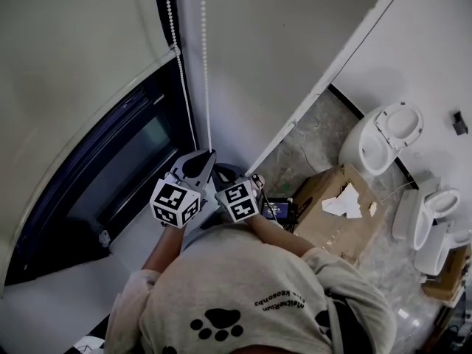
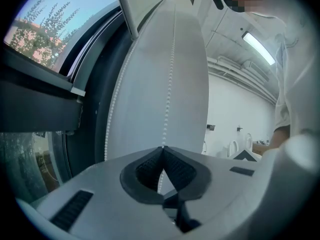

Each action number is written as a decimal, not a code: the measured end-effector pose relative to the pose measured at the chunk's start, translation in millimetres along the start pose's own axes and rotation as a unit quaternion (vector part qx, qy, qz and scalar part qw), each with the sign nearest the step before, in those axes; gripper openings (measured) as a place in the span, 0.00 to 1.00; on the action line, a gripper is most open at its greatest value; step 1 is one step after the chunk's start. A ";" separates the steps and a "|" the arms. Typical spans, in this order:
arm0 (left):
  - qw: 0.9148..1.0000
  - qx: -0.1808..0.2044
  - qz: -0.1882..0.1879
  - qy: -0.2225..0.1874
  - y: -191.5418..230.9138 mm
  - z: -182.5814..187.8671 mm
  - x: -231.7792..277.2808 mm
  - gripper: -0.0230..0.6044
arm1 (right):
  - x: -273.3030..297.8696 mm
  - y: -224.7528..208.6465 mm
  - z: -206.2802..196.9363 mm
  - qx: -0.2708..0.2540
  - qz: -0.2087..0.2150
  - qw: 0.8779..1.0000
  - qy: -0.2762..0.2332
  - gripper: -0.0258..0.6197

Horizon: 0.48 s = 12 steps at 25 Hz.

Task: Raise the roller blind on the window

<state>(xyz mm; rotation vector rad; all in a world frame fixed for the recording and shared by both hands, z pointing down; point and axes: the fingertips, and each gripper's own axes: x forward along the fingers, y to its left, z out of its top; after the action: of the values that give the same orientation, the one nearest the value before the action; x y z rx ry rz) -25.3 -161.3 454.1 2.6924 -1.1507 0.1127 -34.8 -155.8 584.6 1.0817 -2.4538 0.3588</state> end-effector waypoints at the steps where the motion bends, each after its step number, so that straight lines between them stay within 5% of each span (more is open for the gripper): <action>1: 1.000 -0.002 0.000 0.001 -0.9 -2.6 0.2 0.05 | 0.4 -0.1 -2.3 -0.002 0.000 1.000 0.002 0.05; 9: 1.000 0.002 0.001 -0.008 -4.3 -4.6 2.8 0.05 | -0.8 2.8 -1.2 -0.042 0.022 0.999 -0.007 0.06; 11: 1.000 0.005 0.001 -0.011 -4.7 -4.8 3.3 0.05 | -9.3 3.0 8.8 -0.036 0.031 0.999 -0.025 0.22; 12: 1.000 0.006 0.001 -0.013 -4.7 -4.8 3.4 0.05 | -15.9 2.6 17.1 -0.034 0.031 0.998 -0.036 0.22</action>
<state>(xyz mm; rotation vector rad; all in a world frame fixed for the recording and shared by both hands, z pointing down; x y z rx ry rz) -19.5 -159.5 458.5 2.7114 -1.1630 0.0859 -32.0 -150.8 561.9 1.0073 -2.5481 0.2578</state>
